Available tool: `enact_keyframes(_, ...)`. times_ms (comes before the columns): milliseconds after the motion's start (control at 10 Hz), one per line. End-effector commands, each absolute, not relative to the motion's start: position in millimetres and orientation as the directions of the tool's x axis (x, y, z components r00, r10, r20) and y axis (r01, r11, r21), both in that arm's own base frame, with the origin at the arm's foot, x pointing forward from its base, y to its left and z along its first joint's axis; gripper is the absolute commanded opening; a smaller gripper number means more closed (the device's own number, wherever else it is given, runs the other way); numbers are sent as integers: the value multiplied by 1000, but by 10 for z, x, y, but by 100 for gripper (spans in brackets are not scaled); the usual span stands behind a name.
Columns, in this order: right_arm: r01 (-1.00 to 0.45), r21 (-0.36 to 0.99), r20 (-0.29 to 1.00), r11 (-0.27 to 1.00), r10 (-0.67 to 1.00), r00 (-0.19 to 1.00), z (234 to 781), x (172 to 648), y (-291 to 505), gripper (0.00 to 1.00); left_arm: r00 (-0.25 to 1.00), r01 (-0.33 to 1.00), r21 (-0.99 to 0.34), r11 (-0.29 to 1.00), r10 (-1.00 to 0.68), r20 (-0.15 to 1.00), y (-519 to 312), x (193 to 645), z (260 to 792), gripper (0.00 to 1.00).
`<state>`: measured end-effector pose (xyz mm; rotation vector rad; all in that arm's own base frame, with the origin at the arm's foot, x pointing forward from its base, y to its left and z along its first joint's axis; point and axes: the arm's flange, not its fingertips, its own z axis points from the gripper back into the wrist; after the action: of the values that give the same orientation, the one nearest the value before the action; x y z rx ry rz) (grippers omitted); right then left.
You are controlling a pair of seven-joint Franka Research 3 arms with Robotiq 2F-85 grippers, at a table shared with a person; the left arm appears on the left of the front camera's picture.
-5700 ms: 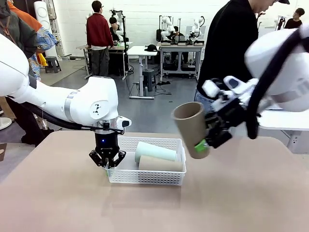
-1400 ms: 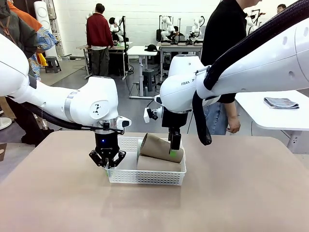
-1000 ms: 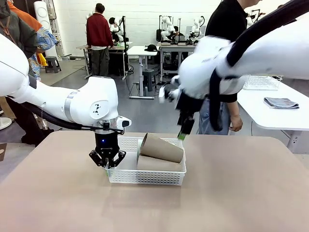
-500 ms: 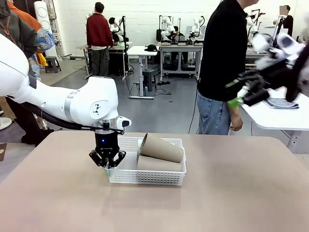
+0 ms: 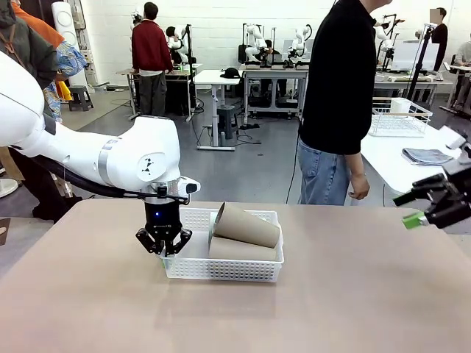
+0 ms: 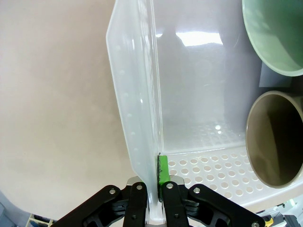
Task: Clean and organize the cups into the basket.
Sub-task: Pick up the Reusable plastic cup from the right side of the table and stack it inside the Organizing basket in the center of the table.
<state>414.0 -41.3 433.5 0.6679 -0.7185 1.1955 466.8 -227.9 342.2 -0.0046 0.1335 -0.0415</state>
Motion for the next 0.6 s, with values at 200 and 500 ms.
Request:
enact_keyframes(200,-960,105,788,260,568,240,4222,4166,-549,100,990,44,-3,999,-44,-136,-2271,4650,3400,0)
enact_keyframes(500,-960,105,788,260,568,240,4222,4166,-549,100,990,44,-3,999,-44,-136,-2271,4650,3400,0)
